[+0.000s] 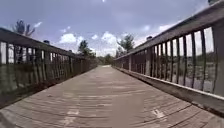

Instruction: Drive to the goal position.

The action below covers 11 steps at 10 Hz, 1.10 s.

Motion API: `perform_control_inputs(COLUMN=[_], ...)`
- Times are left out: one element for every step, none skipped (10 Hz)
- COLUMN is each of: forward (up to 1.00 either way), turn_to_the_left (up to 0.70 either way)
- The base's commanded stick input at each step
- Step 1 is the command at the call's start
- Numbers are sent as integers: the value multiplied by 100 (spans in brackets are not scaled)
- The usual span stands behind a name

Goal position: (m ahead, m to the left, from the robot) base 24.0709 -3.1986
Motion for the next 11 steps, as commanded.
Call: perform_control_inputs(forward=[50, 50, 50, 50, 50, 50, 50, 50, 50, 50, 50], turn_to_the_left=[1, 1, 1, 1, 1, 1, 1, 1, 1, 1, 1])
